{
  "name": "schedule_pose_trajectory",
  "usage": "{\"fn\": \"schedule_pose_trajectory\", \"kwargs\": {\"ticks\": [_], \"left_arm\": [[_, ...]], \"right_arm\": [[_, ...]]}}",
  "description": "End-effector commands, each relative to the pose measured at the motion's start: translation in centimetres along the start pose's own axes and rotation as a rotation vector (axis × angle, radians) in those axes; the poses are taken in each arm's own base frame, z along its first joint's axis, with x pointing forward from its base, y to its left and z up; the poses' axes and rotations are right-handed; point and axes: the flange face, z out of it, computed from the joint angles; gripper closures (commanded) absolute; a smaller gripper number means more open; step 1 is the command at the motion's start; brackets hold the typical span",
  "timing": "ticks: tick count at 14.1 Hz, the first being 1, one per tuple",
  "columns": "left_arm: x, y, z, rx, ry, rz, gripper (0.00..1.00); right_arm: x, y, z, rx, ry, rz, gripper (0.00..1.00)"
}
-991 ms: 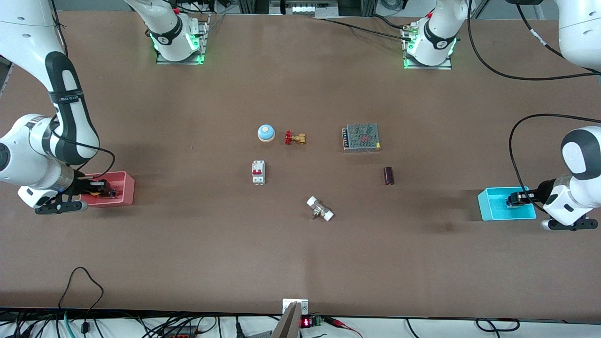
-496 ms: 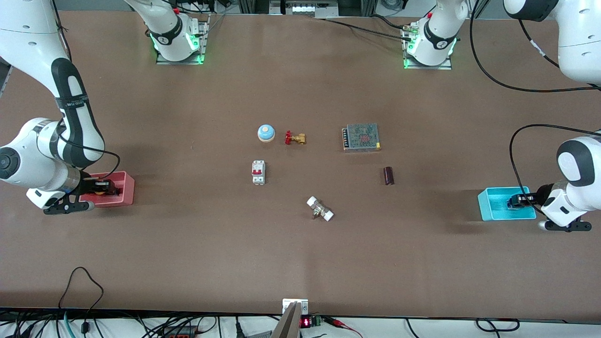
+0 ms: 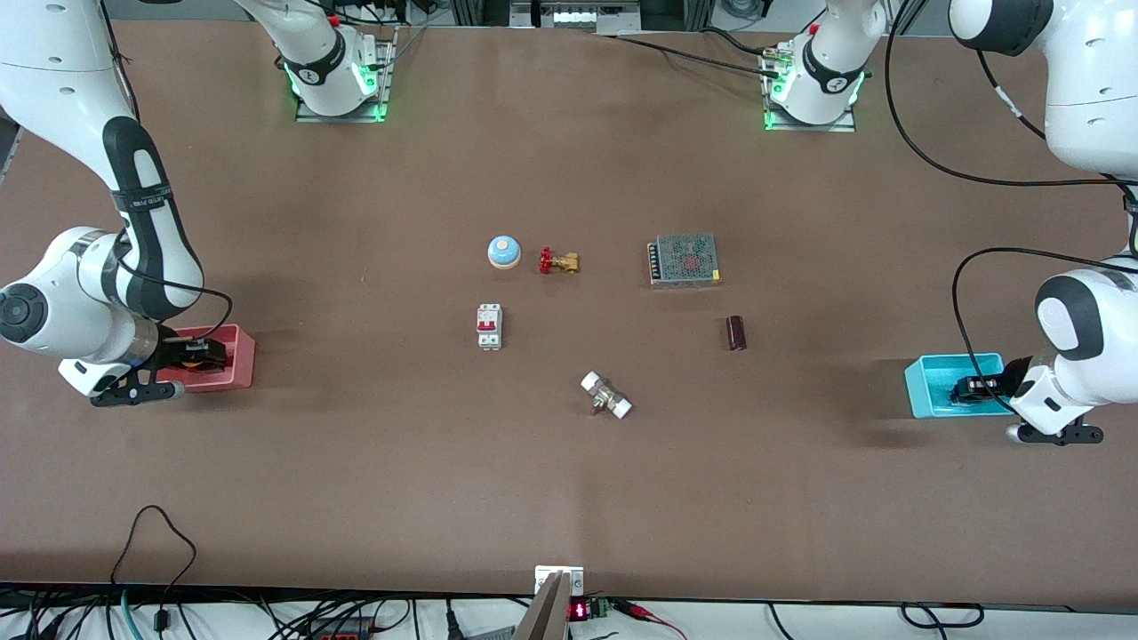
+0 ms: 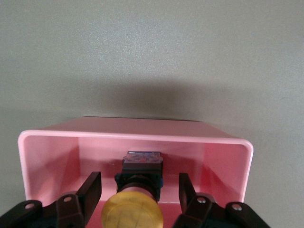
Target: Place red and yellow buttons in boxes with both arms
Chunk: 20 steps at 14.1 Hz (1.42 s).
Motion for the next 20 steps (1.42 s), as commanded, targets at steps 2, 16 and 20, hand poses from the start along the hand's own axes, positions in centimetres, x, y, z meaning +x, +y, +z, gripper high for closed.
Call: {"fn": "schedule_pose_trajectory", "kwargs": {"ticks": [2, 16, 20], "left_arm": [[0.5, 0.0, 0.6, -0.021, 0.011, 0.009, 0.84], [-2.9, 10.3, -21.8, -0.037, 0.132, 0.083, 0.0], [-7.7, 18.4, -31.2, -0.022, 0.158, 0.04, 0.0]], "right_arm": [[0.7, -1.1, -3.6, -0.01, 0.032, -0.03, 0.2], [-6.3, -12.3, -36.0, -0.043, 0.068, -0.052, 0.0], [-7.2, -12.4, -37.5, -0.02, 0.004, 0.029, 0.0]]}}
